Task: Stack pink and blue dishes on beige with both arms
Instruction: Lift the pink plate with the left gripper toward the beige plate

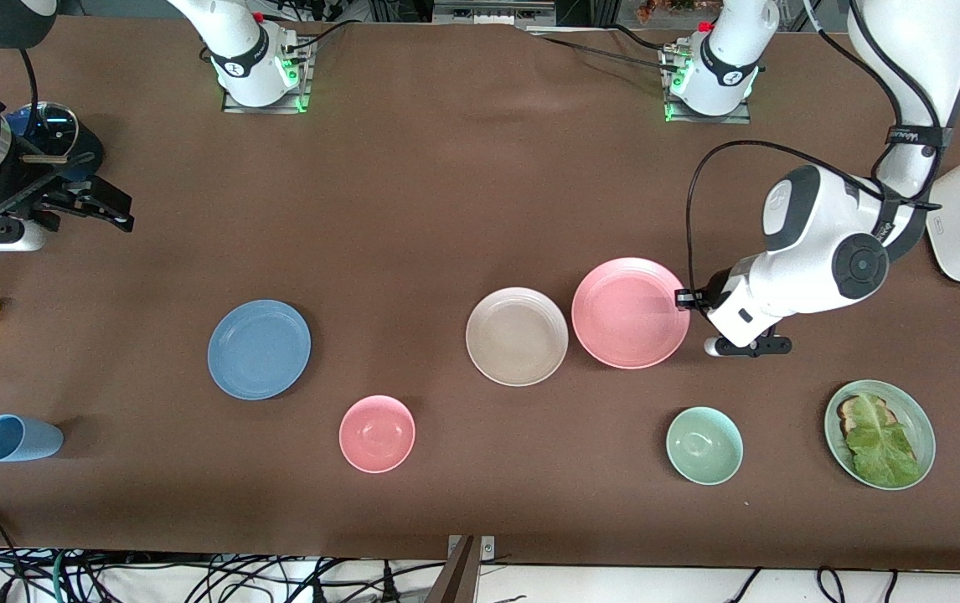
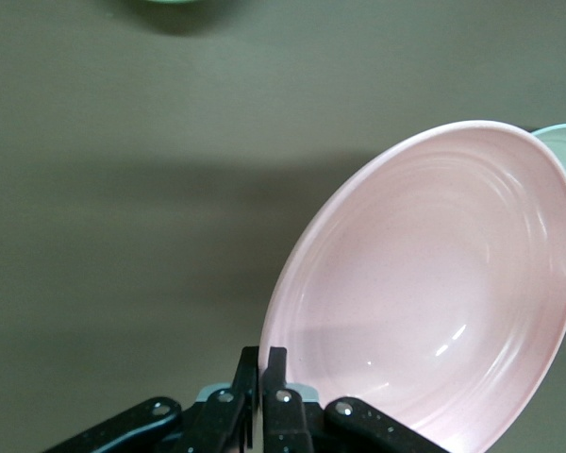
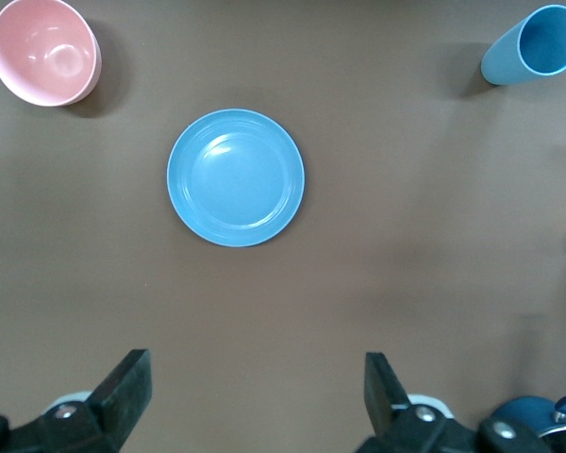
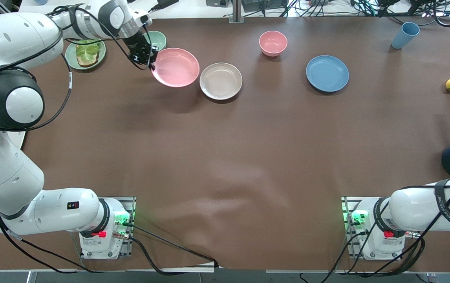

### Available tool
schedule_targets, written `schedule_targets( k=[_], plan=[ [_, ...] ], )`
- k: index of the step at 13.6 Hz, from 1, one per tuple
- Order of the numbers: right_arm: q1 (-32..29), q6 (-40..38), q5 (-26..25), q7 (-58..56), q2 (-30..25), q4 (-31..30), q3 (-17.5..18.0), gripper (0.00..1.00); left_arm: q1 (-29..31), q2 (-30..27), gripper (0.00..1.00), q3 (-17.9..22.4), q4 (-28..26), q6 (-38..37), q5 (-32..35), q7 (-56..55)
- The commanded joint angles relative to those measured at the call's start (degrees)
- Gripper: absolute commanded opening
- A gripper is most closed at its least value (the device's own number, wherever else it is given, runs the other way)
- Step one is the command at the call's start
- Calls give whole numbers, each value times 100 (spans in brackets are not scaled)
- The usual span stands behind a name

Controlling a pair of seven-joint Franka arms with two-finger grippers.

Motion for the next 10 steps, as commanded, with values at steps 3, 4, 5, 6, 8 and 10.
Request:
schedule_targets(
  k=[3,4,5,6,8,10],
  plan=[
    [-30,-14,47,3,90,148,1,100,-793,474,0,10,267,517,-78,-951],
    [-47,-14,47,-32,116,157,-16,100,-943,588,0,19,276,684,-60,-1084],
    [-108,-14,56,-41,134,157,-34,100,-1084,737,0,28,276,877,-52,-1224],
    [-161,-22,56,-68,134,157,-43,100,-1233,869,0,54,285,1096,-34,-1356],
    [-162,-22,56,-50,134,157,-43,100,-1357,1028,0,54,285,1414,-34,-1436],
    [-170,-14,56,37,134,149,-43,100,-1454,1221,0,63,529,1424,-34,-1515]
  ],
)
